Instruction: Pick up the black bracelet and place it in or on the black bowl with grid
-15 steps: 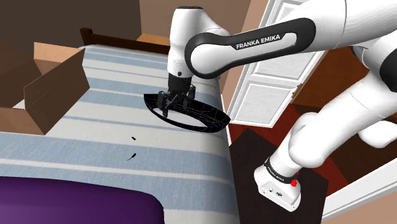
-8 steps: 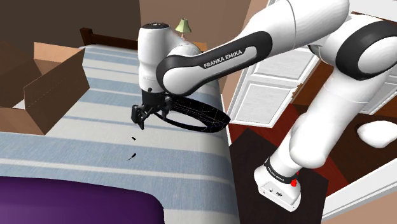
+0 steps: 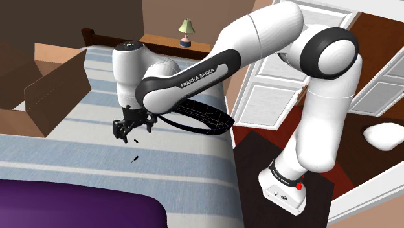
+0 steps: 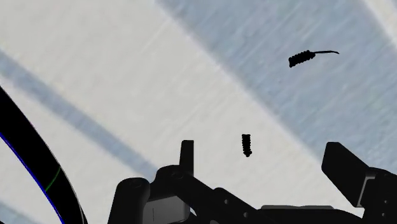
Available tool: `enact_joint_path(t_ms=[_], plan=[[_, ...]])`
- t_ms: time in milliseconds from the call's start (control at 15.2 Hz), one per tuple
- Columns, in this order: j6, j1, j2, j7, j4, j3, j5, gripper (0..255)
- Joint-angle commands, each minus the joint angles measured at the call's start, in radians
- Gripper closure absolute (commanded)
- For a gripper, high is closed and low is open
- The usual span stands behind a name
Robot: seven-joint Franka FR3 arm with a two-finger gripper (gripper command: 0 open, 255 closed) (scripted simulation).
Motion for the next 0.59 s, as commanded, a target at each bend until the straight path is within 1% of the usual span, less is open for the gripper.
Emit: enact_joint_path(t_ms=[0, 264, 528], plan=[[0.017, 0.007, 0.018, 0.010, 0.000, -0.004, -0.012, 0], [0.065, 0.015, 0.052, 0.023, -0.018, -0.014, -0.033, 0], [0.065, 0.015, 0.052, 0.023, -0.018, -0.014, -0.032, 0]])
